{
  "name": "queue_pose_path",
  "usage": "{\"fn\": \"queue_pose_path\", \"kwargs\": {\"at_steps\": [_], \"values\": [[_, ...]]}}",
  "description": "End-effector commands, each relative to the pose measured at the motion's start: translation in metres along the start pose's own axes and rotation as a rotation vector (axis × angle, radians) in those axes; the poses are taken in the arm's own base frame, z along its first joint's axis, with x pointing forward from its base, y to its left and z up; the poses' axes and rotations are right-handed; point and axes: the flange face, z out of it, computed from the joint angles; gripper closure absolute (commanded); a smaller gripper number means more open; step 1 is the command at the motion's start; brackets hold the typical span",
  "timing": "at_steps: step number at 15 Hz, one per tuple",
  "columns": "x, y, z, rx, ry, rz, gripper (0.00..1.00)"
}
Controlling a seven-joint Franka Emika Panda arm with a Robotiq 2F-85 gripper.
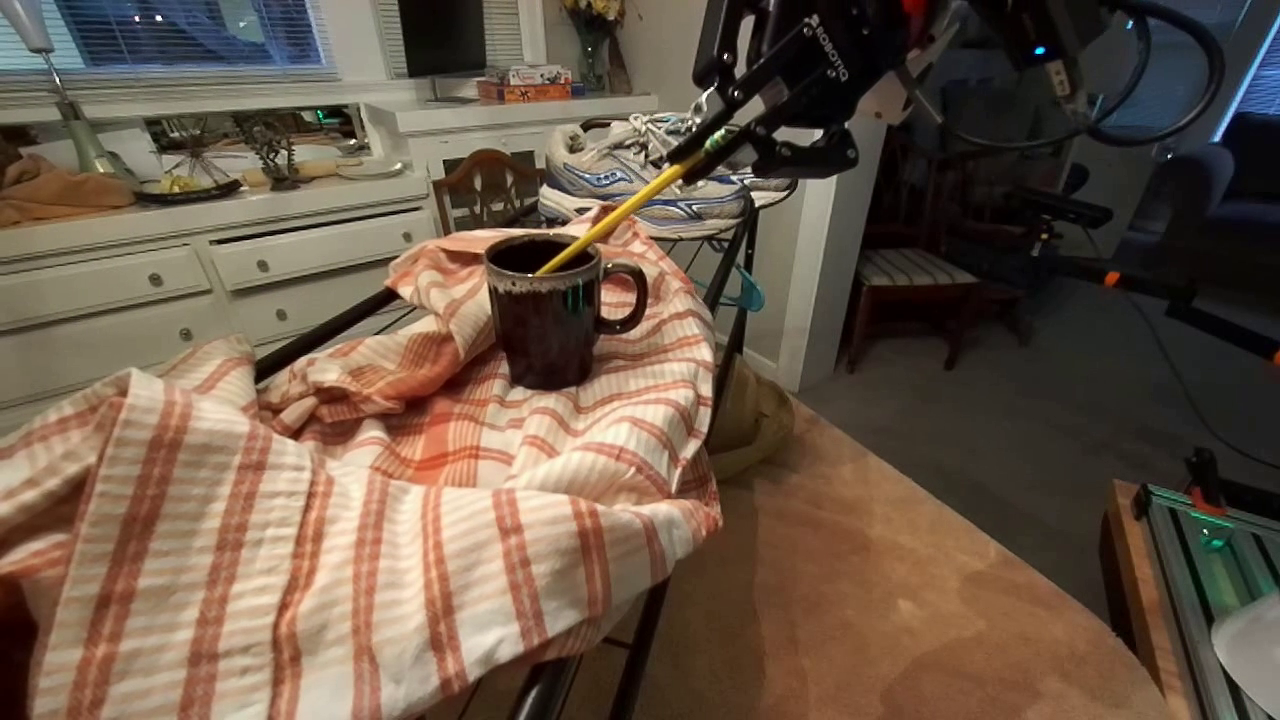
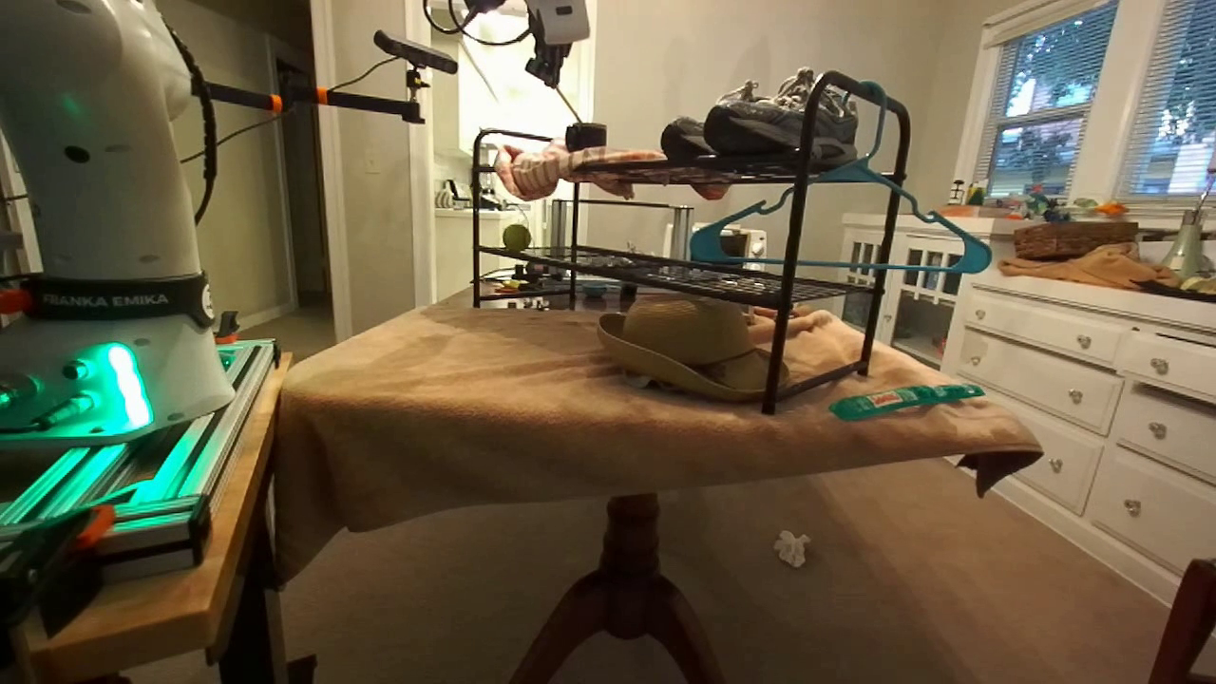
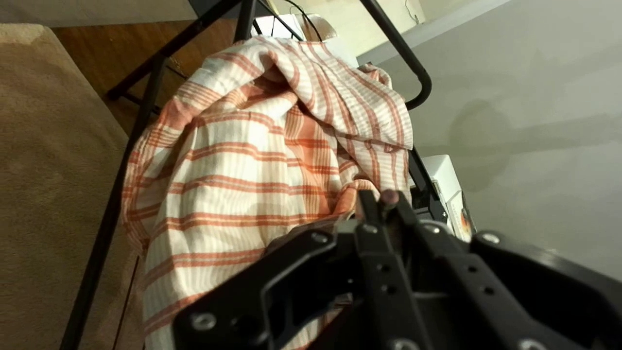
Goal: Put the yellow pencil in the brown mug.
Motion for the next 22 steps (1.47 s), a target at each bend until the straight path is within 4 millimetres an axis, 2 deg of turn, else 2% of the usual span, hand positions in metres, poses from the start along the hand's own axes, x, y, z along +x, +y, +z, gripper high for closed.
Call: {"fn": "queue_pose_path", "kwargs": {"at_steps": [1, 3, 4, 5, 7, 8, 11, 15, 18, 22], "values": [[0.007, -0.003, 0.009, -0.013, 0.001, 0.03, 0.98], [0.009, -0.003, 0.012, -0.015, -0.005, 0.03, 0.98], [0.01, -0.004, 0.013, -0.018, -0.005, 0.029, 0.87], [0.011, -0.005, 0.014, -0.02, -0.009, 0.028, 0.64], [0.01, -0.008, 0.016, -0.022, -0.015, 0.015, 0.61], [0.009, -0.008, 0.016, -0.022, -0.019, 0.012, 0.55], [0.003, -0.013, 0.013, -0.03, -0.018, -0.02, 0.33], [-0.011, -0.018, -0.002, -0.098, -0.019, -0.135, 0.02], [-0.025, -0.024, -0.02, -0.188, -0.031, -0.284, 0.0], [-0.058, -0.029, -0.063, -0.306, -0.046, -0.46, 0.0]]}}
